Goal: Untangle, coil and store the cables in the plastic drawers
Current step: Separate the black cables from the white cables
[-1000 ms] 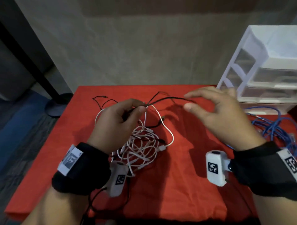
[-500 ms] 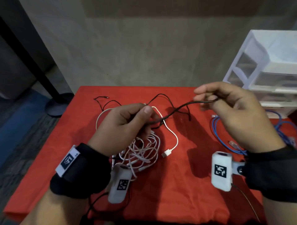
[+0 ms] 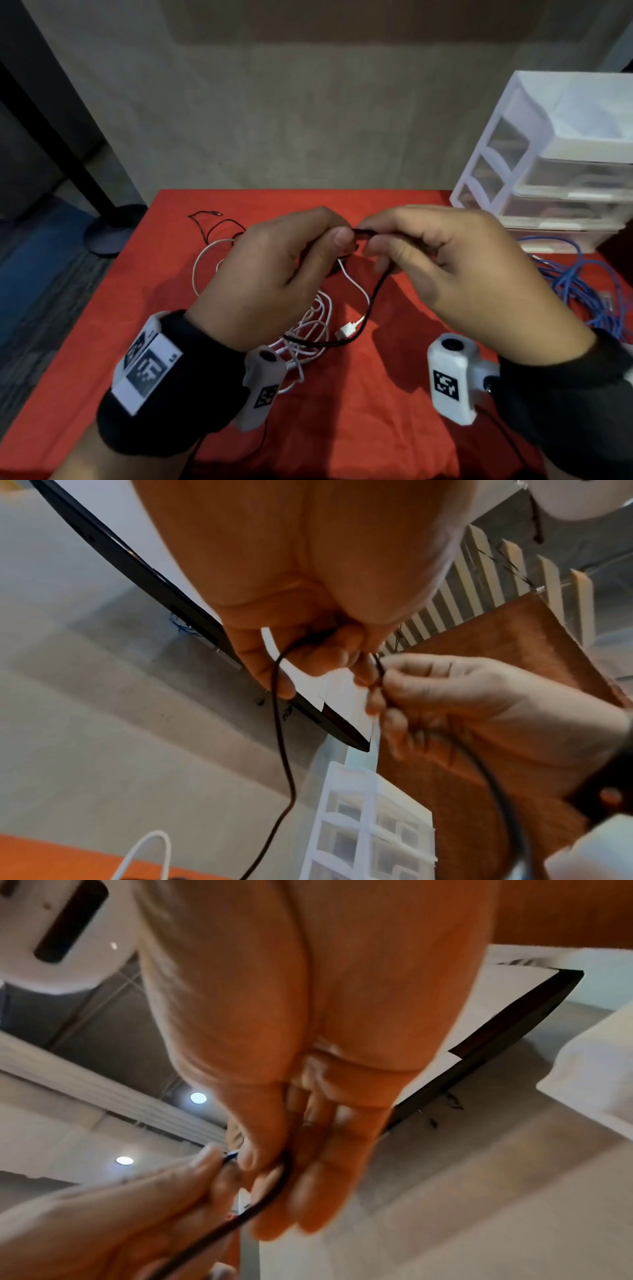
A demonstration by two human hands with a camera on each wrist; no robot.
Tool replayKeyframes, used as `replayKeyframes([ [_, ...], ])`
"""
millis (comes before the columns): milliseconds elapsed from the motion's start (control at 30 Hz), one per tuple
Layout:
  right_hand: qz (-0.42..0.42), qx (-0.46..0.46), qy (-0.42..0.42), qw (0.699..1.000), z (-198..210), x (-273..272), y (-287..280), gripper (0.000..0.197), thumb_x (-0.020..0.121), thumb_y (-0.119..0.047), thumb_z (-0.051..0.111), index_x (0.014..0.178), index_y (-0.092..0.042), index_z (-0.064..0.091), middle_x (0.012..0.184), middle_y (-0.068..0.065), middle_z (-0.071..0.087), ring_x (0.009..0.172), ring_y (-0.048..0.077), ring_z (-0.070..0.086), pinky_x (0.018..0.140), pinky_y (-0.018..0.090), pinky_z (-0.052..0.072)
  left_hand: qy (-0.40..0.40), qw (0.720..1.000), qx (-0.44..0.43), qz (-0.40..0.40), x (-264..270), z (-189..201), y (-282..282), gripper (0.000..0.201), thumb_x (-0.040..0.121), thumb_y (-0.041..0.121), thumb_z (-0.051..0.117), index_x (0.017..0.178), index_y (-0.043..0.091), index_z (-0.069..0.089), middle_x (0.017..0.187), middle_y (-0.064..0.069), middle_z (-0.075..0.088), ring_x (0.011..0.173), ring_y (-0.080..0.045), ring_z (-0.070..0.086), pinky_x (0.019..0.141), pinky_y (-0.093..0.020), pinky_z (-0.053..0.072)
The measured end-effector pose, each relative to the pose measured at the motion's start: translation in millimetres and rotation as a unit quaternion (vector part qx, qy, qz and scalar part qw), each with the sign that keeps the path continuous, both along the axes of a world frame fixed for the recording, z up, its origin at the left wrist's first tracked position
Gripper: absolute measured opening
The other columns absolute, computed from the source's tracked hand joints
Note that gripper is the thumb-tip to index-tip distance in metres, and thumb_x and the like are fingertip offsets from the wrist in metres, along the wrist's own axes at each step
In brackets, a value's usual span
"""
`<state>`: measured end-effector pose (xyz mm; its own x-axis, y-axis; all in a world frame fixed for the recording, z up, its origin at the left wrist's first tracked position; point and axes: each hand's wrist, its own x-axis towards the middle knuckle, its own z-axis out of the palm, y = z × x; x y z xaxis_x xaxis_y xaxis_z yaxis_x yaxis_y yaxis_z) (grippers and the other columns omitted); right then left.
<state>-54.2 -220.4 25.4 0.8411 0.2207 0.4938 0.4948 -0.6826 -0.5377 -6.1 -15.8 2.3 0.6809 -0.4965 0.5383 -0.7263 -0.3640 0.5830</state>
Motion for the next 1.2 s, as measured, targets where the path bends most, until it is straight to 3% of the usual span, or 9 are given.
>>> replayKeyframes([
  [200,-0.199,0.146,-0.031,0.969,-9.7,15.5,-48.4,0.016,0.099,-0.014,0.063,0.104,-0.022,0.076,0.087,-0.009,0.075,0.073,-0.002,0.067,0.073,0.017,0.053,0.008,0.996,0.067,0.062,20.4,-1.2,24.3,0.022,0.105,0.033,0.051,0.088,0.026,0.062,0.068,0.009,0.062,0.065,-0.009,0.061,0.062,-0.024,0.045],
  [333,-0.283,0.132,0.016,0.95,-22.9,19.4,-81.4,0.017,0.098,-0.016,0.064,0.109,-0.021,0.076,0.094,-0.002,0.076,0.085,0.013,0.072,0.083,0.03,0.056,-0.025,0.987,0.068,0.141,33.4,-4.7,47.0,0.028,0.104,0.037,0.052,0.085,0.021,0.066,0.061,0.003,0.058,0.061,-0.014,0.057,0.056,-0.021,0.04],
  [533,-0.181,-0.132,0.01,0.974,-22.3,13.8,-34.6,0.056,0.09,-0.045,0.063,0.144,-0.03,0.054,0.138,-0.009,0.06,0.123,0.027,0.049,0.111,0.043,0.034,-0.046,0.989,0.088,0.107,16.5,-12.1,10.2,0.021,0.1,0.037,0.055,0.091,0.025,0.069,0.06,0.015,0.053,0.056,0.0,0.049,0.057,-0.03,0.042],
  [633,-0.082,-0.128,0.024,0.988,-17.6,7.9,-2.2,0.034,0.092,-0.043,0.055,0.123,-0.039,0.068,0.104,-0.022,0.068,0.107,0.021,0.054,0.093,0.055,0.044,-0.043,0.994,0.087,0.055,5.9,-13.1,-6.5,0.02,0.1,0.035,0.057,0.091,0.026,0.071,0.058,0.02,0.045,0.056,0.008,0.043,0.057,-0.023,0.035],
  [767,-0.057,-0.083,0.027,0.995,-14.3,8.6,-16.4,0.021,0.098,-0.036,0.055,0.105,-0.035,0.075,0.076,-0.026,0.063,0.081,0.012,0.057,0.081,0.034,0.049,0.013,0.998,0.041,0.034,6.4,-9.2,-1.4,0.024,0.099,0.04,0.06,0.085,0.025,0.072,0.059,0.008,0.058,0.054,-0.007,0.053,0.053,-0.02,0.038],
  [867,-0.171,0.064,0.008,0.983,-1.8,6.4,-55.4,0.017,0.103,-0.026,0.056,0.102,-0.03,0.073,0.079,-0.01,0.071,0.073,0.006,0.062,0.068,0.018,0.046,0.013,0.996,0.02,0.086,21.7,-6.9,23.6,0.025,0.098,0.041,0.059,0.085,0.023,0.071,0.061,0.004,0.061,0.055,-0.01,0.055,0.054,-0.026,0.042],
  [967,-0.255,0.131,0.001,0.958,0.0,2.9,-80.4,0.021,0.103,-0.019,0.055,0.101,-0.032,0.071,0.074,-0.017,0.071,0.068,-0.004,0.061,0.063,0.004,0.041,-0.006,0.988,0.005,0.151,31.5,-7.4,46.7,0.027,0.097,0.04,0.06,0.082,0.02,0.071,0.057,0.0,0.057,0.053,-0.015,0.052,0.053,-0.032,0.041],
  [1100,-0.278,-0.064,0.049,0.957,-19.0,7.1,-75.8,0.042,0.094,-0.042,0.061,0.133,-0.028,0.062,0.121,0.0,0.069,0.116,0.025,0.059,0.1,0.032,0.039,-0.015,0.99,0.017,0.136,28.1,-12.8,34.0,0.026,0.099,0.039,0.062,0.084,0.021,0.073,0.055,0.001,0.055,0.053,-0.015,0.052,0.052,-0.03,0.039],
  [1200,-0.244,-0.134,0.036,0.96,-16.8,7.0,-46.3,0.071,0.082,-0.058,0.059,0.148,-0.037,0.046,0.147,-0.008,0.05,0.13,0.032,0.042,0.105,0.047,0.033,-0.025,0.993,0.05,0.101,22.4,-16.0,13.4,0.023,0.098,0.041,0.062,0.088,0.024,0.074,0.055,0.01,0.051,0.054,-0.005,0.05,0.054,-0.028,0.04],
])
